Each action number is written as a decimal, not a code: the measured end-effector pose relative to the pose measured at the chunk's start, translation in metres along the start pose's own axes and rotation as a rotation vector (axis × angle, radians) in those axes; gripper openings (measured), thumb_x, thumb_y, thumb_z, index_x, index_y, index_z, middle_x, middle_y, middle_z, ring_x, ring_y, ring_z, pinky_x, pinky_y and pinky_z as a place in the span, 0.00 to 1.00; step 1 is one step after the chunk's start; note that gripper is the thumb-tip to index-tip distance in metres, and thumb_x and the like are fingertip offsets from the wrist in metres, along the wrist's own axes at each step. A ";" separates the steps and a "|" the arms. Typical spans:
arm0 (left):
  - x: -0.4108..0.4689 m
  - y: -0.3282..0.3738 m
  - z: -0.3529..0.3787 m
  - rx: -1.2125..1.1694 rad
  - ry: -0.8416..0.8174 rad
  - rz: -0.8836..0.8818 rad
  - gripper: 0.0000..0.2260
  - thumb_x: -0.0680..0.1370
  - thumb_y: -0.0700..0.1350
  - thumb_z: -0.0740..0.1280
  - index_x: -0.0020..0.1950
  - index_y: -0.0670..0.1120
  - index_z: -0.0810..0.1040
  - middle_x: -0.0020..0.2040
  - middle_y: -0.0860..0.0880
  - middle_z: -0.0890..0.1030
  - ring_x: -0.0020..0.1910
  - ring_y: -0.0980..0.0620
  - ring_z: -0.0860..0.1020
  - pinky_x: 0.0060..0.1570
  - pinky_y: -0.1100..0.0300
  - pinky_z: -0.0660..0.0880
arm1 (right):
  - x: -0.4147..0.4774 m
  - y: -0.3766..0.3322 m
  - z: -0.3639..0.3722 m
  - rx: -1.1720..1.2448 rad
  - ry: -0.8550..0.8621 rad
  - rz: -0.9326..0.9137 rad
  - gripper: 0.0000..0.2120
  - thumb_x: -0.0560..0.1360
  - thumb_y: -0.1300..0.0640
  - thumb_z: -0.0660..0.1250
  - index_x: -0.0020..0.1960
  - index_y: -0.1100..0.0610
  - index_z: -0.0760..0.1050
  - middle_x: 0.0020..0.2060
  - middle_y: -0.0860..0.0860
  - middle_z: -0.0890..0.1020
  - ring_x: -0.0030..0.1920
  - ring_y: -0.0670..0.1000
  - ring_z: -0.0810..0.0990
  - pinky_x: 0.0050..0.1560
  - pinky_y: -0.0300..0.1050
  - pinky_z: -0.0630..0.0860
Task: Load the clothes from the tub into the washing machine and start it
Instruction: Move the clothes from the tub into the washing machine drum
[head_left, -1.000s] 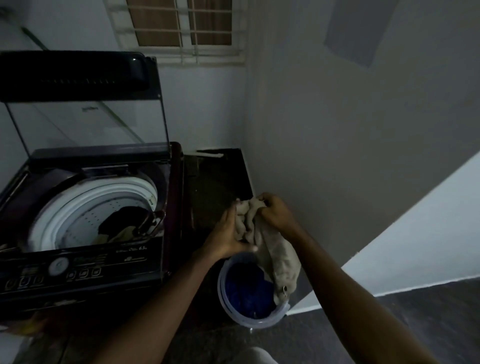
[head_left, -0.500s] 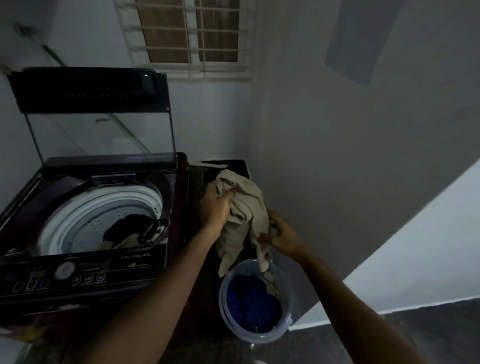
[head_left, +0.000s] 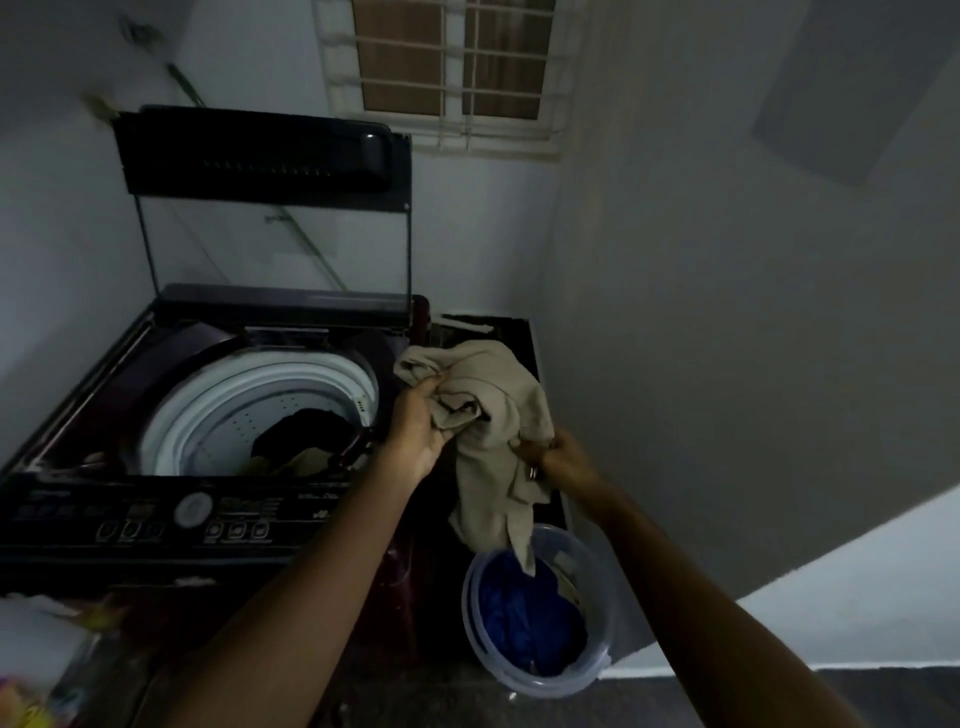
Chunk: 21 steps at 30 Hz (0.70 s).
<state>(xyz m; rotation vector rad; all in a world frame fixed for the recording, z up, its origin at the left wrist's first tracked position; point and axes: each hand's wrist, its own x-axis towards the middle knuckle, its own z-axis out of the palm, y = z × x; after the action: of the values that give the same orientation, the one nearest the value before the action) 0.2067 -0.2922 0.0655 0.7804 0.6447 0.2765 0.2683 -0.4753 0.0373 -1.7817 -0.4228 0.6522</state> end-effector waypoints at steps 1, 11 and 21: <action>0.007 0.010 -0.009 0.005 0.009 0.021 0.14 0.83 0.45 0.58 0.65 0.41 0.75 0.54 0.43 0.81 0.49 0.46 0.81 0.37 0.54 0.82 | 0.008 -0.010 0.009 0.050 0.065 0.003 0.08 0.76 0.58 0.68 0.55 0.57 0.78 0.43 0.50 0.83 0.43 0.52 0.81 0.34 0.36 0.76; 0.063 0.130 -0.136 1.064 0.129 0.657 0.15 0.78 0.41 0.65 0.64 0.44 0.71 0.60 0.42 0.78 0.57 0.42 0.77 0.52 0.52 0.74 | 0.108 -0.112 0.165 -0.007 0.169 -0.300 0.19 0.72 0.71 0.61 0.58 0.56 0.73 0.49 0.47 0.79 0.50 0.48 0.79 0.49 0.40 0.76; 0.099 0.174 -0.252 1.250 0.106 0.653 0.21 0.77 0.36 0.62 0.70 0.43 0.68 0.66 0.41 0.72 0.63 0.40 0.73 0.61 0.44 0.73 | 0.177 -0.099 0.305 -0.430 -0.075 -0.246 0.35 0.60 0.59 0.64 0.68 0.57 0.65 0.59 0.61 0.73 0.60 0.60 0.73 0.61 0.57 0.72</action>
<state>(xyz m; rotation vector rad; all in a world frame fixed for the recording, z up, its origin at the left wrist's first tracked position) 0.1242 0.0143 0.0144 2.2016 0.6098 0.5122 0.2208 -0.1126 0.0287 -2.0655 -0.8705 0.4775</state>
